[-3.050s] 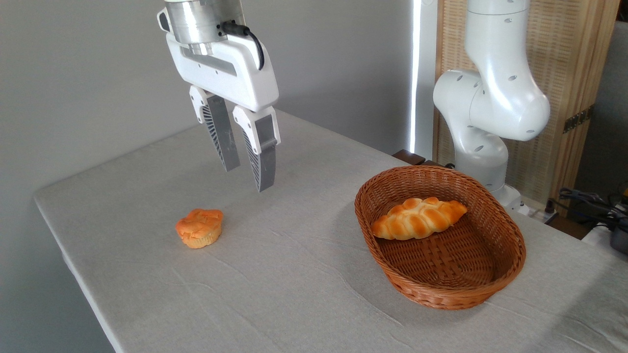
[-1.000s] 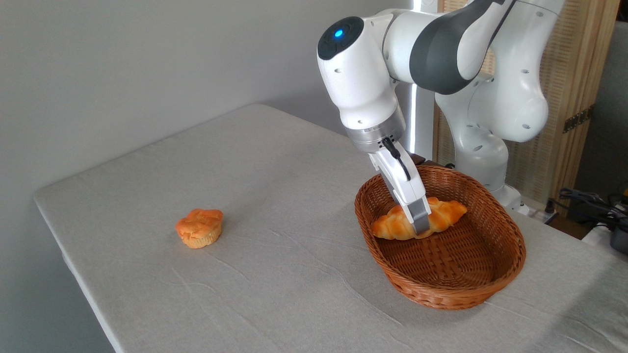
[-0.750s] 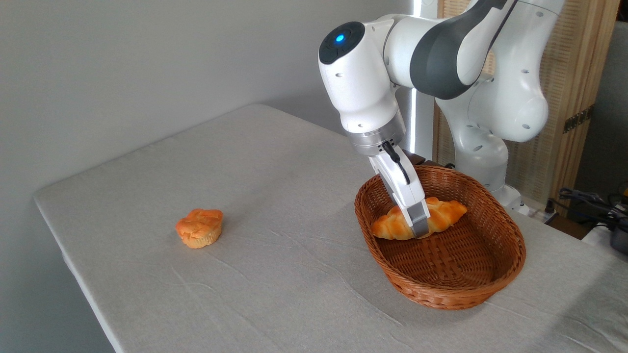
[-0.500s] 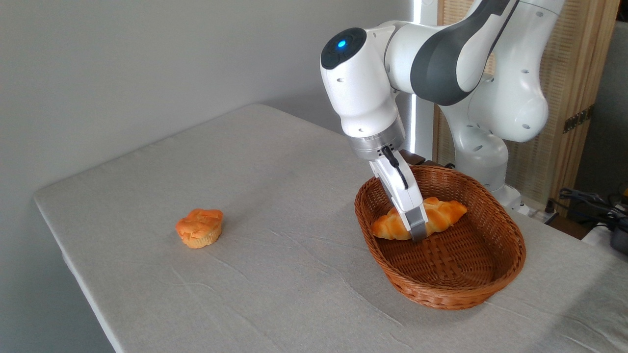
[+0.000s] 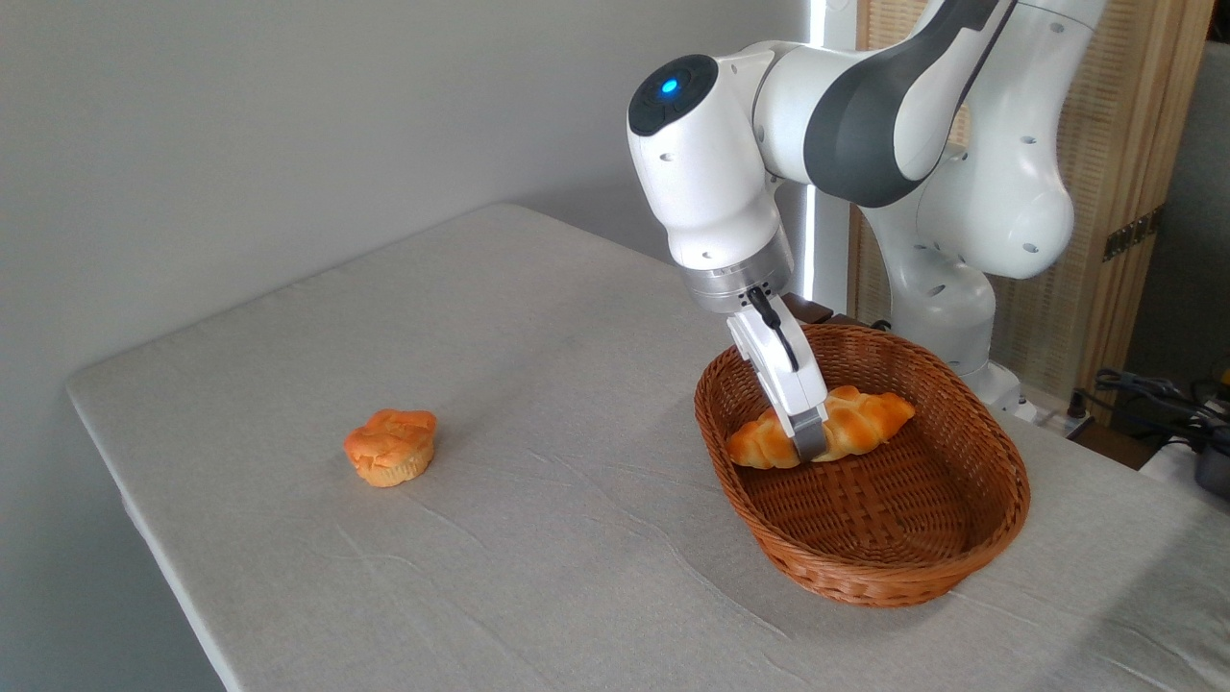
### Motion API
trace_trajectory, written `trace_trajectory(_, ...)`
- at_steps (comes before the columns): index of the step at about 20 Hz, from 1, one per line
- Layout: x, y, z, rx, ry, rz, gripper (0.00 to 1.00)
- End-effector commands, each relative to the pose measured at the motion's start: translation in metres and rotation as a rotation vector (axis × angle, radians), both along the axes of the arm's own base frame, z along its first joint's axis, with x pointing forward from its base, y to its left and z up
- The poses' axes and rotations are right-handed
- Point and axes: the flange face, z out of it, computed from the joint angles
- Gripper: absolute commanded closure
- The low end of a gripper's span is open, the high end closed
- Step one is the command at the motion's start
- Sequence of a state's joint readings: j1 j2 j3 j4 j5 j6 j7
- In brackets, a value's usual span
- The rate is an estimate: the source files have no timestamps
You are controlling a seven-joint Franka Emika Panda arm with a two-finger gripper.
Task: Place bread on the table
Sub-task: 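Lift the braided roll out of the basket toward the round bun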
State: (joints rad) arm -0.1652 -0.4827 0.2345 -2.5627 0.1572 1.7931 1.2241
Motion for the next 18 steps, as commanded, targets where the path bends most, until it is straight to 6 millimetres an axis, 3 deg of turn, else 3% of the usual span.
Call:
trace_trajectory(1,-0.004,0.008,0.002,-0.007,0.011,-0.041,0.64)
trace_trajectory(5,-0.004,0.027,0.025,0.018,0.082,-0.159,0.63)
trace_trajectory(10,0.007,0.036,0.055,0.0,0.025,-0.125,0.63)
trace_trajectory(15,0.028,0.027,0.101,-0.113,-0.091,-0.014,0.64)
trace_trajectory(18,0.06,-0.002,0.12,-0.149,-0.126,0.141,0.64)
